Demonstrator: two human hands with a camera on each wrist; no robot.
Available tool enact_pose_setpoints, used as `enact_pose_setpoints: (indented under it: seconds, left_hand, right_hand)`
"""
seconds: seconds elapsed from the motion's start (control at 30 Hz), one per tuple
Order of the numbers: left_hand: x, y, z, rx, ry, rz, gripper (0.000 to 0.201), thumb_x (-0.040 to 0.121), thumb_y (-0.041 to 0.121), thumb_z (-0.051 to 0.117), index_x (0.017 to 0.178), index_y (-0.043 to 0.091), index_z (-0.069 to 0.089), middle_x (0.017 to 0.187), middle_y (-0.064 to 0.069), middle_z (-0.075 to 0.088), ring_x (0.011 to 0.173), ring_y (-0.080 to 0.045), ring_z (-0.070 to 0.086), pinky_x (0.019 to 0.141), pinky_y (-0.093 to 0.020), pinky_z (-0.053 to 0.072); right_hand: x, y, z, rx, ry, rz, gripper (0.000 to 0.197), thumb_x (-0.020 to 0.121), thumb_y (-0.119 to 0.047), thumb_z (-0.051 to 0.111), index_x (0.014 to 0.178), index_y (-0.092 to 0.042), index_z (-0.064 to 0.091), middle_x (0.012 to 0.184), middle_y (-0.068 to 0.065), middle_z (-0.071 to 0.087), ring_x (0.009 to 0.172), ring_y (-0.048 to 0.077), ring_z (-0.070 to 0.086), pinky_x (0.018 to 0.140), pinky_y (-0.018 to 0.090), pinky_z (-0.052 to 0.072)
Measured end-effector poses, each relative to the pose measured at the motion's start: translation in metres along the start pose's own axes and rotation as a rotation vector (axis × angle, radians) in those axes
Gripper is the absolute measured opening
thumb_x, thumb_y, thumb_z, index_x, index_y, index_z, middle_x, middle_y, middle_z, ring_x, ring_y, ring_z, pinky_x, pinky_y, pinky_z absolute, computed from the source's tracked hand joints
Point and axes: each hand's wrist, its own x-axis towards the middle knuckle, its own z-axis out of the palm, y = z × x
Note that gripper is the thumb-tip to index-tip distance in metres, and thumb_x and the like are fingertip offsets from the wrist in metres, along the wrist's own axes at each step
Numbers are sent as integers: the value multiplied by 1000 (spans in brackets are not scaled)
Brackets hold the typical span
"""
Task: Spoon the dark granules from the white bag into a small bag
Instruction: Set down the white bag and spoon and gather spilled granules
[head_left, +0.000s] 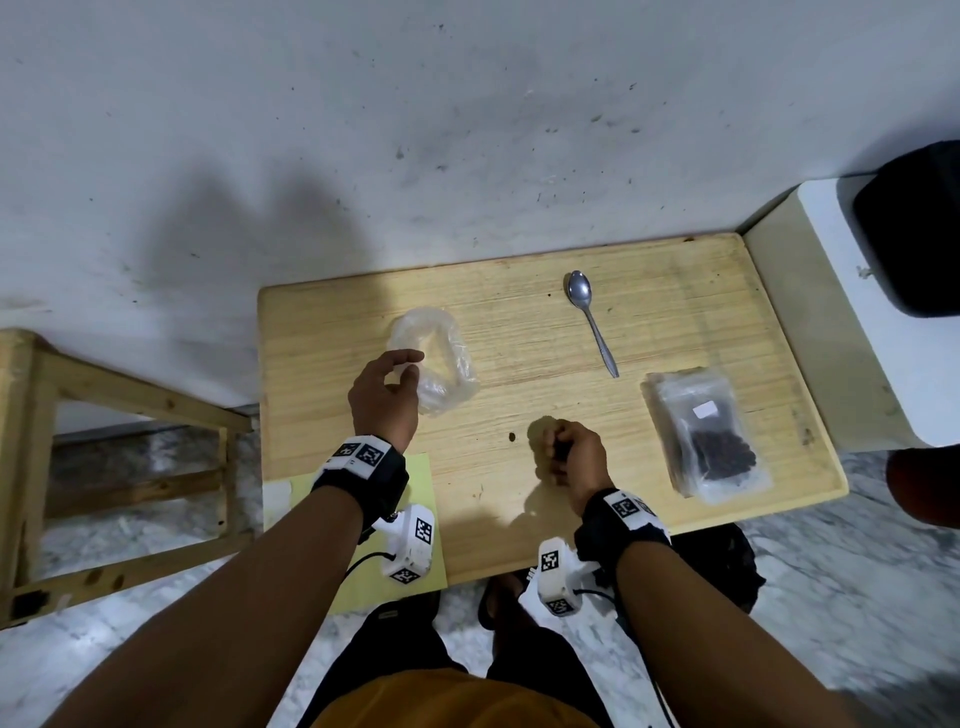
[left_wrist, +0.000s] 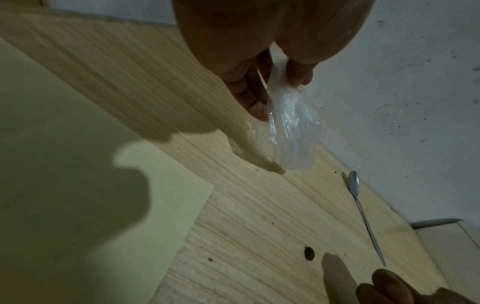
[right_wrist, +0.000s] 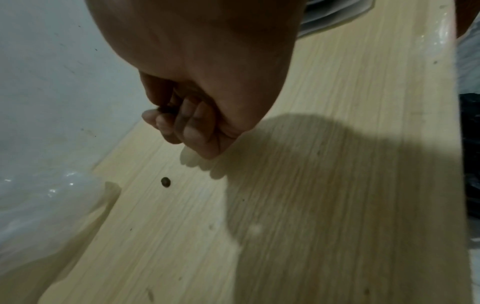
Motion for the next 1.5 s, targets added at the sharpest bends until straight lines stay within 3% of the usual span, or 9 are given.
enact_pose_setpoints:
  seconds: [0.23,0.43,0.6,0.73,0.83,1.07,1.17,1.37,1.5]
  left_hand:
    - [-2,0,0,-5,5,1,22,94,12,58,93,30,72,111,1,68,61,-20,58,55,-17,48]
    - [-1,-3,-3,-1,4,-8,21,94,12,57,95,26,73,100,-9,71,61,-27,59,47,-9,40]
    - [-1,-5,-8,12,-9,-5,22,94,11,57,94,27,72,99,-7,69,53,-17,53,46,-9,39]
    - [-1,-5,-11,1,-23,-7,22,94,10,57,94,26,73,94,-5,70,61,-29,57,45,-10,39]
    - [-1,-4,-11,1,-30,0,22,93,10,58,93,27,73,104,-2,70,65,-32,62,47,-9,40]
    - [0,-2,-10,14,-62,30,23,94,11,58,92,28,72,102,-4,69,63,-32,61,47,-9,39]
    - [-1,-1,-6,50,-82,55,23,94,12,58,92,29,72,112,-4,69,49,-10,55,48,-5,37]
    - [-19,10,9,104,-203,137,23,95,13,57,93,29,73,93,2,64,58,-4,53,53,-6,40]
    - [-39,13,31,46,-298,169,24,94,10,59,90,30,72,78,16,60,62,-14,55,66,-37,55]
  right_hand:
    - [7,0,11,-338,45,-190,25,83,-11,63,60,-15,72,71,-5,74,68,14,66,61,26,51]
    - [11,18,18,-627,114,-328,21,70,-31,88,83,-24,73,57,-10,57,50,-2,51,58,5,43]
    - [7,18,24,-746,130,-372,11,79,-22,80,85,-16,73,72,-4,72,67,7,64,73,21,50]
    - [8,18,25,-894,98,-404,7,88,-18,69,85,-23,66,63,-25,57,62,-14,56,68,13,40]
    - [7,20,26,-964,81,-427,4,93,-18,62,93,-18,66,74,-16,61,76,6,60,73,21,42]
    - [-6,4,25,-310,117,-225,38,101,-19,49,64,-23,58,55,-10,52,57,18,46,51,24,34]
    - [-16,-6,20,63,109,-39,35,98,-21,46,66,-16,56,52,-4,44,39,13,33,41,23,26]
    - [-28,-3,-3,-99,108,-215,31,94,-12,63,65,-10,52,50,-10,48,47,17,27,47,24,26]
    - [-41,8,-32,-187,161,-299,34,90,-12,71,59,-14,56,47,-11,48,43,14,33,43,24,32]
